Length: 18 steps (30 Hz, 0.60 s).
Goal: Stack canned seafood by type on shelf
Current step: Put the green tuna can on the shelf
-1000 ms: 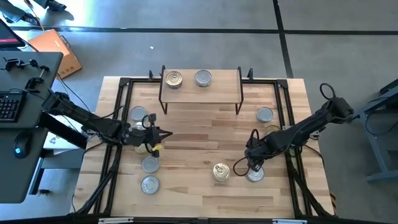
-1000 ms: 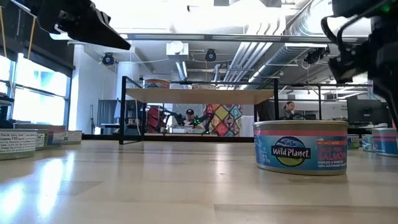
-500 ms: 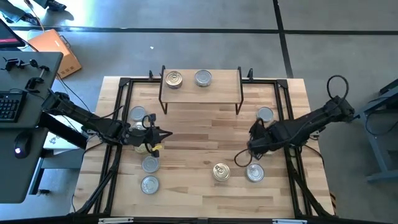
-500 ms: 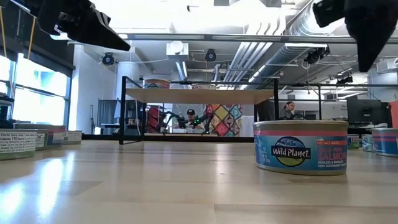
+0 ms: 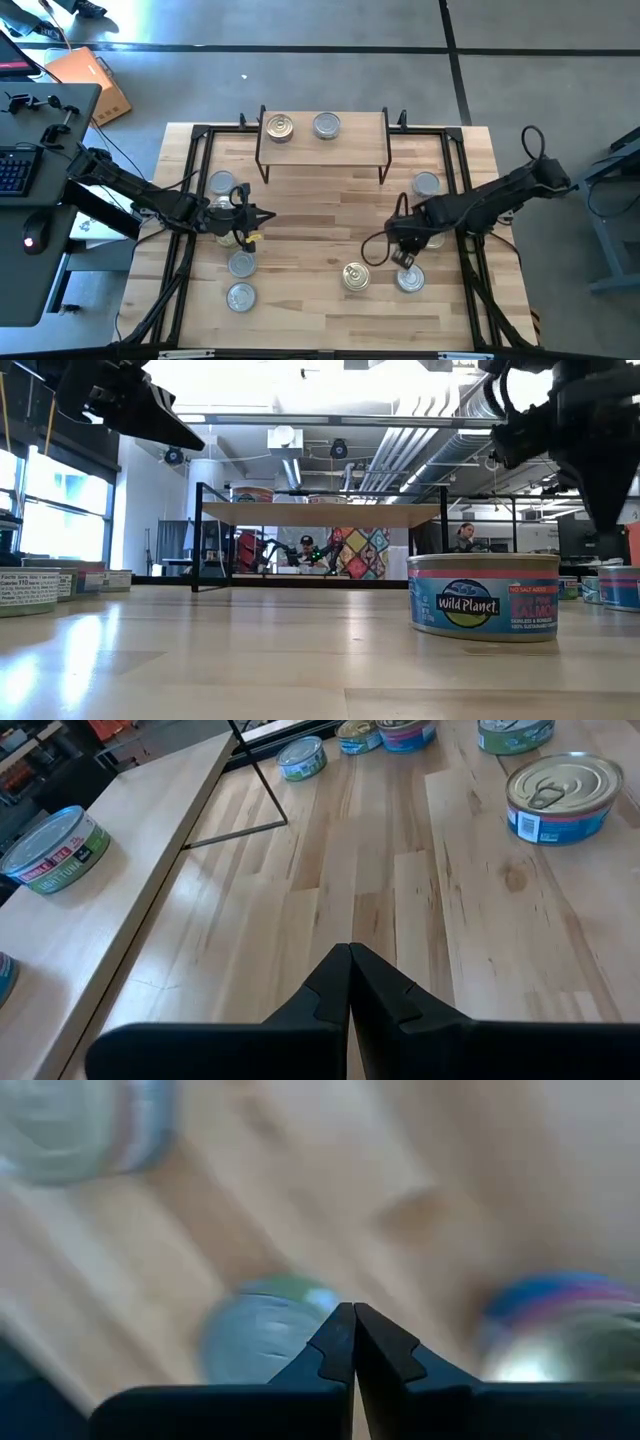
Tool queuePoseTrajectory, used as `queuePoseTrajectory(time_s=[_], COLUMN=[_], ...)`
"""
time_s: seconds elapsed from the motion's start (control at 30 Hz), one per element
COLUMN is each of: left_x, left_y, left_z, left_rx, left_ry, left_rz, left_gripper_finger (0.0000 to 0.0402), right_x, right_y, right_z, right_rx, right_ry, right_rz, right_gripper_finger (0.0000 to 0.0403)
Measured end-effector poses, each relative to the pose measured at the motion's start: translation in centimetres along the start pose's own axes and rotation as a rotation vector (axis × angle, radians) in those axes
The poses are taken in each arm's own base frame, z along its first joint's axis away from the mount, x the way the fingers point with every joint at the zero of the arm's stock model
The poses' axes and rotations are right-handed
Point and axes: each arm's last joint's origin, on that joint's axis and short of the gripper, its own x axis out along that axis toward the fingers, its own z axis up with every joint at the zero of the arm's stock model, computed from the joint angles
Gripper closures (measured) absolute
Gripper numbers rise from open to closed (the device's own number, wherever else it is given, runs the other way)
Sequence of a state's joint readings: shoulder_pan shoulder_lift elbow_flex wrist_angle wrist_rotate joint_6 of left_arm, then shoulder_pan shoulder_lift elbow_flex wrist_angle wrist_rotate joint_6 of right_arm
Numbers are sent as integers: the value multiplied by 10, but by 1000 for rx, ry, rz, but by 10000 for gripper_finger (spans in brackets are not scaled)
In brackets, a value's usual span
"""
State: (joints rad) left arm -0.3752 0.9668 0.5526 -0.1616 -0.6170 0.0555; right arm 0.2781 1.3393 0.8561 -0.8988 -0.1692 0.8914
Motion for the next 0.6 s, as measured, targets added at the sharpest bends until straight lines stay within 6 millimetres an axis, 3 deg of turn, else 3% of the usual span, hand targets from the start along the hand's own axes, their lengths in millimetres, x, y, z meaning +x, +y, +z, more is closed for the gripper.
queuePoseTrajectory(time_s=[0.27, 0.47, 0.6], left_x=[0, 0, 0], left_y=[0, 0, 0], left_z=[0, 0, 0], left_rx=[-1, -4, -4], left_ry=[0, -1, -2], left_rz=[0, 0, 0], left_gripper_finger=[401, 401, 401], right_x=[11, 25, 44], right_y=[36, 47, 49], right_z=[-23, -42, -41], right_rx=[-119, -123, -137], right_ry=[-21, 39, 69], right_rz=[217, 185, 111], right_gripper_finger=[403, 403, 403])
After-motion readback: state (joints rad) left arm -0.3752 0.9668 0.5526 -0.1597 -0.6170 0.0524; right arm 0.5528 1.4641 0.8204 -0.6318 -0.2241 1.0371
